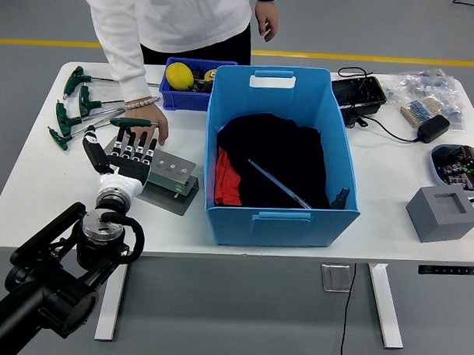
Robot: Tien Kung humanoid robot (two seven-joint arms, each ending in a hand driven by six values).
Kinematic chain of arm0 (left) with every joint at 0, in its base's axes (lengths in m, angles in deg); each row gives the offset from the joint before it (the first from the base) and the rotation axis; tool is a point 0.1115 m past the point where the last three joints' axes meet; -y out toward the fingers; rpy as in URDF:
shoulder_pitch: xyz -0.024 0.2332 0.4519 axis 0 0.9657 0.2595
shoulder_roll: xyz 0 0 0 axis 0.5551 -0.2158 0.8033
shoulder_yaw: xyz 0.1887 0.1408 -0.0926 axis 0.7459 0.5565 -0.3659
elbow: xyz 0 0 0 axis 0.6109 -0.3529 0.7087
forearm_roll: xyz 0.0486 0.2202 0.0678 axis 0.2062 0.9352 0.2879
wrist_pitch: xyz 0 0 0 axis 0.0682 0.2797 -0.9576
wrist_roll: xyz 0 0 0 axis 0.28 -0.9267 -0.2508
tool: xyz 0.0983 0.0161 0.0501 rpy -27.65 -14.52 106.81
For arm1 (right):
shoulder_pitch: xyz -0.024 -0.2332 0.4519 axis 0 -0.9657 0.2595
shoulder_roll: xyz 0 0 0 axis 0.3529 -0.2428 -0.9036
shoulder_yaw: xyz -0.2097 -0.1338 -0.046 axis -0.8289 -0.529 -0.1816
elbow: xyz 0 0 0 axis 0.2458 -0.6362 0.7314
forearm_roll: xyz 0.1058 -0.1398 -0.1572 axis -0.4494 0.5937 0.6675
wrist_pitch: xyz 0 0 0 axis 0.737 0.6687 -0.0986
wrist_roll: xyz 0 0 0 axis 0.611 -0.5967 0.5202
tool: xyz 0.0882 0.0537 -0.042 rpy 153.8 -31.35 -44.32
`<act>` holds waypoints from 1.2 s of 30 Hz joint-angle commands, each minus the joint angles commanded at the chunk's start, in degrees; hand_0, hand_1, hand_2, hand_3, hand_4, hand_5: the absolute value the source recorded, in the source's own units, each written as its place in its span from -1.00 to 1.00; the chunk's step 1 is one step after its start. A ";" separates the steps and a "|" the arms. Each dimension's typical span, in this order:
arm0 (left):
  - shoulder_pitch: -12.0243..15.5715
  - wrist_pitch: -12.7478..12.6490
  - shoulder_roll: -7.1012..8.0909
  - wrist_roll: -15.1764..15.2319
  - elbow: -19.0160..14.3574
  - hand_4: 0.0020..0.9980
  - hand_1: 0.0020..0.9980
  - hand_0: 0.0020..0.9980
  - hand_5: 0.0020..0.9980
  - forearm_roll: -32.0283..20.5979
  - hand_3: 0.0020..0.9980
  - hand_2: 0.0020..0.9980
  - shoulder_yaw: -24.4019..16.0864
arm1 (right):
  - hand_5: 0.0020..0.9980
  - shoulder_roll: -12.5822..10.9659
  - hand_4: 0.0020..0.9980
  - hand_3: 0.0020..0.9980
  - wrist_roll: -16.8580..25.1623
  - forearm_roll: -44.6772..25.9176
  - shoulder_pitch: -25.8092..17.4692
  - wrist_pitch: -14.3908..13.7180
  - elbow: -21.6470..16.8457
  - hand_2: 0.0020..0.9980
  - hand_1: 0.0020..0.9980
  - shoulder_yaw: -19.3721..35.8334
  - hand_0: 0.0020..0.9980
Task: Lift tool from toolbox,place it in box,lift tool from toolbox,place it in box
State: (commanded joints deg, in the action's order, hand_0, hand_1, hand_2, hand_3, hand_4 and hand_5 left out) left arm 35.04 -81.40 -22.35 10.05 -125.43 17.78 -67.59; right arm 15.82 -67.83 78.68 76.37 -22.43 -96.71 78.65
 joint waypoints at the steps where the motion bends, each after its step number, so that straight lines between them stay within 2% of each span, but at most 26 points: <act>1: -0.12 0.02 0.06 -0.17 0.02 0.45 0.71 0.66 0.94 -0.01 0.21 0.88 0.03 | 0.46 0.03 0.57 0.15 -0.02 0.11 0.01 0.00 0.00 0.42 0.31 0.10 0.37; 10: -0.95 -0.30 0.16 0.01 0.73 0.45 0.70 0.66 0.96 -0.42 0.24 0.87 -0.02 | 0.46 0.05 0.57 0.15 0.27 -1.20 0.12 0.05 0.00 0.42 0.31 -1.25 0.37; 11: -0.96 -0.37 0.15 0.12 0.70 0.44 0.70 0.66 0.91 -0.41 0.28 0.87 -0.05 | 0.46 0.05 0.57 0.15 0.31 -1.32 0.13 0.05 0.00 0.42 0.31 -1.35 0.37; 18: -0.74 -0.50 0.10 0.24 0.44 0.44 0.70 0.65 0.90 -0.25 0.32 0.87 -0.15 | 0.46 0.05 0.57 0.15 0.14 -0.79 0.07 0.06 0.00 0.42 0.31 -0.64 0.37; 28: 0.23 -0.63 -0.22 0.39 -2.36 0.43 0.70 0.65 0.93 0.14 0.36 0.88 0.04 | 0.46 0.05 0.57 0.15 0.11 -0.32 0.11 0.08 0.00 0.42 0.31 -0.20 0.37; 29: 0.47 -0.59 -0.29 0.41 -2.76 0.43 0.71 0.66 0.86 0.24 0.91 0.92 0.04 | 0.46 0.04 0.57 0.15 0.12 -0.30 0.10 0.08 0.00 0.42 0.31 -0.20 0.37; 34: 1.31 -0.57 -0.45 0.63 -4.55 0.43 0.71 0.66 0.86 0.65 0.91 0.92 0.18 | 0.46 0.03 0.57 0.15 0.07 -0.05 0.09 0.08 0.00 0.42 0.31 0.16 0.37; 35: 1.41 -0.53 -0.46 0.62 -4.82 0.45 0.73 0.68 0.78 0.70 1.00 0.98 0.21 | 0.45 0.03 0.56 0.15 0.05 0.05 0.09 0.08 0.00 0.42 0.31 0.28 0.37; 36: 1.51 -0.46 -0.48 0.56 -5.10 0.45 0.73 0.68 0.78 0.79 1.00 0.98 0.24 | 0.45 0.03 0.56 0.15 0.04 0.16 0.09 0.08 0.00 0.42 0.31 0.37 0.37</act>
State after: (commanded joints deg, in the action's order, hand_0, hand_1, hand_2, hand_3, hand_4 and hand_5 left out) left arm 36.55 -81.86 -22.83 10.61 -130.53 18.58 -67.35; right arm 15.85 -67.79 78.84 76.46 -22.36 -96.71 79.03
